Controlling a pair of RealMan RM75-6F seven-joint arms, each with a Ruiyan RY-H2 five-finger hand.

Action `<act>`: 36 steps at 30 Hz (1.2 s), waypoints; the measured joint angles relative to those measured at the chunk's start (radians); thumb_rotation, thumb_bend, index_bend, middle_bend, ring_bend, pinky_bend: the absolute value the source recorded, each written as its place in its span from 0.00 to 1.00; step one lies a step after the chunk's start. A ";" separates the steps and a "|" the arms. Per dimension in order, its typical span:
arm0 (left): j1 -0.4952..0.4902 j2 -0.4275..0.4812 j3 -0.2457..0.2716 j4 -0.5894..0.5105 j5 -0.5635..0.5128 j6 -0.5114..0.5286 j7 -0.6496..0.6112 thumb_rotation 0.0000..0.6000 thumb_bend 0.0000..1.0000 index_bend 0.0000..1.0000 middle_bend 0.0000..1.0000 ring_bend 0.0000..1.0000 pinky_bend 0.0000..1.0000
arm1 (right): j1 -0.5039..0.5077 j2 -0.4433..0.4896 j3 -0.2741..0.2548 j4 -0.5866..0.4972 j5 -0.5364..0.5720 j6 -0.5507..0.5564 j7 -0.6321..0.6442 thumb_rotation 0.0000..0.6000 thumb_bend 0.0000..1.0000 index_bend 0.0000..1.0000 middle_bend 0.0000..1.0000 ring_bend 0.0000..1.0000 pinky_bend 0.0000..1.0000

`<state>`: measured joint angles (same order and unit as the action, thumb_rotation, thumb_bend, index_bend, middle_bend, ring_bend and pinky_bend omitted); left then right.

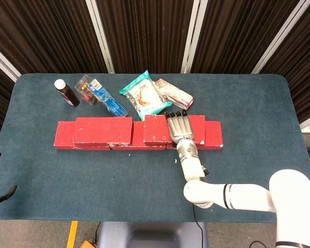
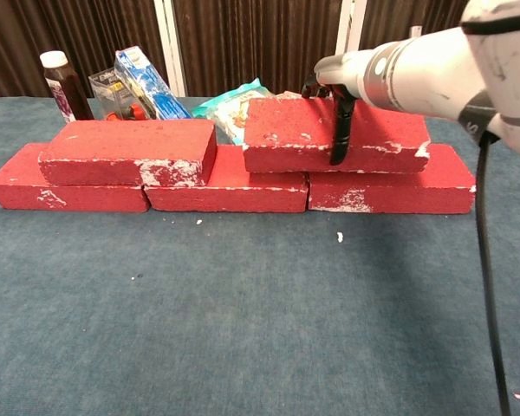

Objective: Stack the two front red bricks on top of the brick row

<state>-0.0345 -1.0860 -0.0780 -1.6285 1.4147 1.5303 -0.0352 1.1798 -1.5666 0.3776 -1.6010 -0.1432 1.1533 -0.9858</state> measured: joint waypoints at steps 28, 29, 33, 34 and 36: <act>0.012 0.019 -0.009 -0.010 -0.020 -0.002 -0.028 1.00 0.23 0.00 0.00 0.00 0.01 | 0.075 -0.106 0.015 0.108 0.034 -0.008 -0.006 1.00 0.07 0.32 0.31 0.20 0.00; 0.013 0.019 -0.009 -0.010 -0.019 -0.002 -0.029 1.00 0.23 0.00 0.00 0.00 0.01 | 0.076 -0.109 0.015 0.112 0.035 -0.008 -0.006 1.00 0.07 0.32 0.31 0.20 0.00; 0.013 0.019 -0.008 -0.008 -0.019 -0.005 -0.034 1.00 0.23 0.00 0.00 0.00 0.01 | 0.083 -0.123 0.018 0.127 0.038 -0.010 -0.009 1.00 0.07 0.32 0.31 0.19 0.00; 0.013 0.020 -0.008 -0.008 -0.018 -0.005 -0.035 1.00 0.23 0.00 0.00 0.00 0.01 | 0.084 -0.126 0.020 0.131 0.039 -0.010 -0.009 1.00 0.07 0.32 0.31 0.19 0.00; 0.013 0.021 -0.008 -0.008 -0.017 -0.005 -0.038 1.00 0.23 0.00 0.00 0.00 0.01 | 0.088 -0.132 0.024 0.136 0.039 -0.010 -0.009 1.00 0.07 0.32 0.31 0.19 0.00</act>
<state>-0.0213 -1.0654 -0.0863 -1.6362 1.3972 1.5250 -0.0729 1.2674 -1.6986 0.4013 -1.4649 -0.1039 1.1435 -0.9949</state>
